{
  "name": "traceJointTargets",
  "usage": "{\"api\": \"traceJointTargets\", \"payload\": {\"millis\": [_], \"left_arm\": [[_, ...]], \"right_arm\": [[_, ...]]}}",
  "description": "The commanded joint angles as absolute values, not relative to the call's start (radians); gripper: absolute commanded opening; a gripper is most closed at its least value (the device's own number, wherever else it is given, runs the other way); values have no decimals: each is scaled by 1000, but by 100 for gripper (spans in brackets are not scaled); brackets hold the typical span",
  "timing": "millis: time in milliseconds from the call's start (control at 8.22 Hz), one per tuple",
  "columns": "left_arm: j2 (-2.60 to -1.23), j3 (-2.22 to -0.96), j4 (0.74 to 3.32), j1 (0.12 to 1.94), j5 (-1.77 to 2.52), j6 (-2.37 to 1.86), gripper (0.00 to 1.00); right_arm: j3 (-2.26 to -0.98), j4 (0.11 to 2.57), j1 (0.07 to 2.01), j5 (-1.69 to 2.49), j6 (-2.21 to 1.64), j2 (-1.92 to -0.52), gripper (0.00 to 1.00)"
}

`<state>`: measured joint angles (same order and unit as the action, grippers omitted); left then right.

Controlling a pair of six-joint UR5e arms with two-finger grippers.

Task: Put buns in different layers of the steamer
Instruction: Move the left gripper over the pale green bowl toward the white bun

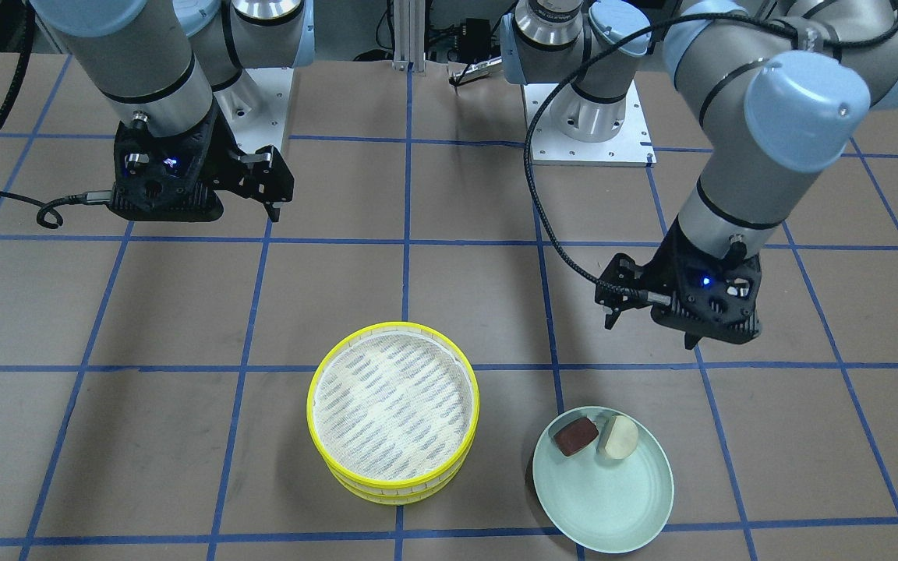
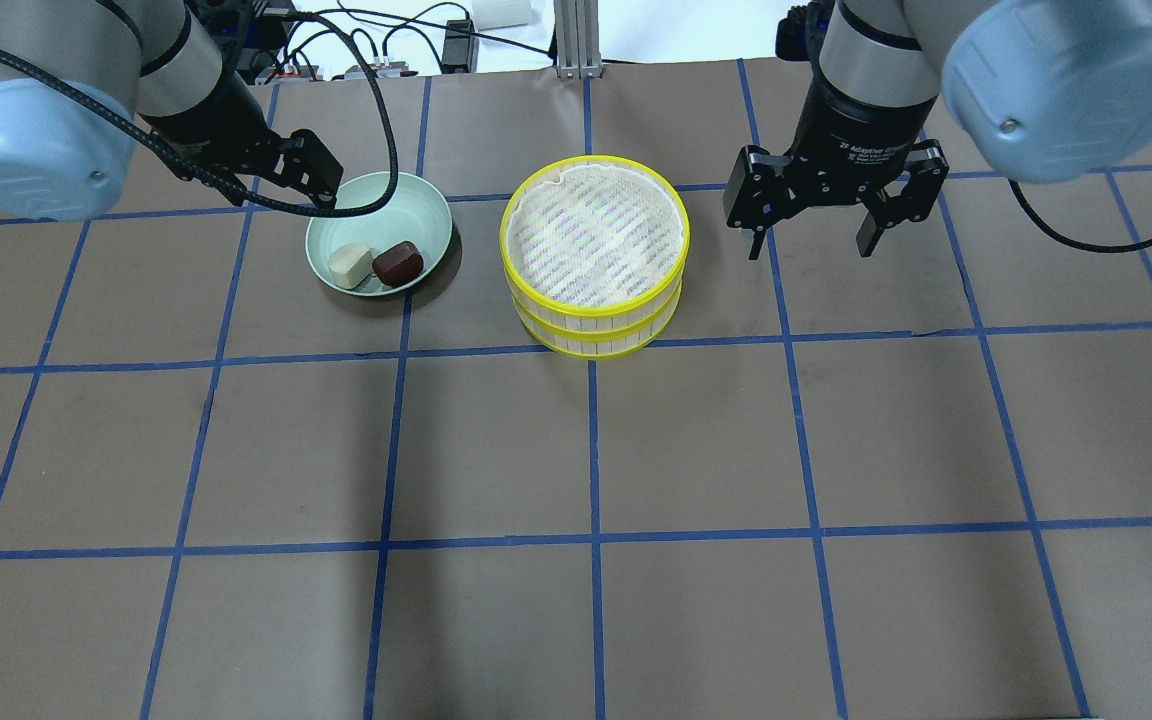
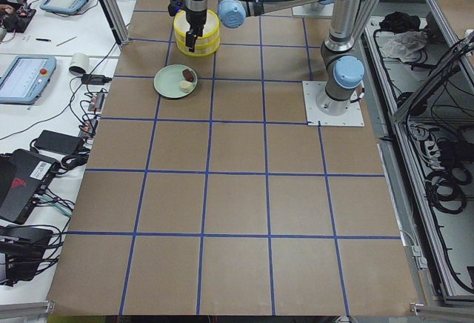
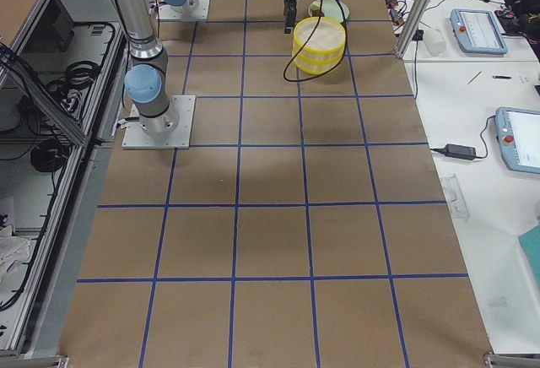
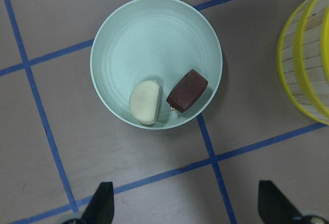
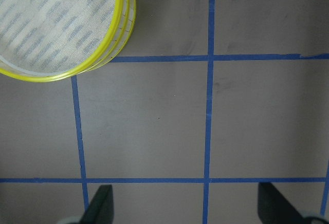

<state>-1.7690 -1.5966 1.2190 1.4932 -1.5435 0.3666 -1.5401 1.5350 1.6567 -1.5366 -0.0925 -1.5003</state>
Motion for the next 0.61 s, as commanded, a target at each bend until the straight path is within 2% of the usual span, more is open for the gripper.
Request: {"api": "traceJointTargets", "payload": {"millis": [0,486], "left_arm": [[-1900,-1597,1051,1491,-1642,671,100],[-2069,-1600,898,1471,-1661,886,100]], "right_arm": [[-1540,1536,1657,-1537,-92,-1500,100],[-1540,1534,1657,-1536,-97,-1500,100]]}}
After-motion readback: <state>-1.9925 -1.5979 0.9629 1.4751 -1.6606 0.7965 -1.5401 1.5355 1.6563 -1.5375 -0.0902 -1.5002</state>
